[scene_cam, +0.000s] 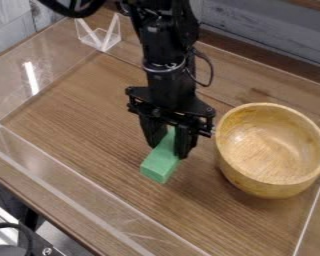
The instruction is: Remove the green block from inside the brown bowl and put it on the table
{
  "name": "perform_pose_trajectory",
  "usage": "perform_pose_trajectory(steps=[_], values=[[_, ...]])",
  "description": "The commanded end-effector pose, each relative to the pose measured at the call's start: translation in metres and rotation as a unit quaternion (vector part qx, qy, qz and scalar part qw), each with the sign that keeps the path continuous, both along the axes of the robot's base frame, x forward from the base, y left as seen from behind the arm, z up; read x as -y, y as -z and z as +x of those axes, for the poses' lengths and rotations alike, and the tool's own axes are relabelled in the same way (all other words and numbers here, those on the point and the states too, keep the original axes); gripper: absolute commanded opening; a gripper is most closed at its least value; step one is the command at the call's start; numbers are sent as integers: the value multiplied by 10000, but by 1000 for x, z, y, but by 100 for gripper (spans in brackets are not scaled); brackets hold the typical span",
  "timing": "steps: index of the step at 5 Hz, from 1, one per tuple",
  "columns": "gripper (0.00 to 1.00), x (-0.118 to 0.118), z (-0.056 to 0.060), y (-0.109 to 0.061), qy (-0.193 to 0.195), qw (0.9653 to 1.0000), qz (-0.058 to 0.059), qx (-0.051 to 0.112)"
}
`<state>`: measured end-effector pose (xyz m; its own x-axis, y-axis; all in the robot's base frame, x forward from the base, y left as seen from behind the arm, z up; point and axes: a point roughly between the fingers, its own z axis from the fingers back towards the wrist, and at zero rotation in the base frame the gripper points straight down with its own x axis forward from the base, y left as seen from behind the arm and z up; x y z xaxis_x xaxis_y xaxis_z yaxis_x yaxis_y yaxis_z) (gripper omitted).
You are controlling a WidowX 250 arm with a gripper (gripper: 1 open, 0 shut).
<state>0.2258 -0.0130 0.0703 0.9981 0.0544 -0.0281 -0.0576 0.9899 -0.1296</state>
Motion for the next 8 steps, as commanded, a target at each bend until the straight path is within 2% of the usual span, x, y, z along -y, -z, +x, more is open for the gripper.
perform_pose_trajectory(steps=[1, 4, 5, 7, 8], values=[[0, -4, 7, -5, -18, 9999, -16, 171], [0, -7, 11, -3, -76, 9997, -81, 215], [100, -8, 14, -4, -87, 9996, -104, 244], [100, -10, 21, -16, -74, 9991, -225, 343], [100, -13, 27, -32, -108, 9983, -331, 470]])
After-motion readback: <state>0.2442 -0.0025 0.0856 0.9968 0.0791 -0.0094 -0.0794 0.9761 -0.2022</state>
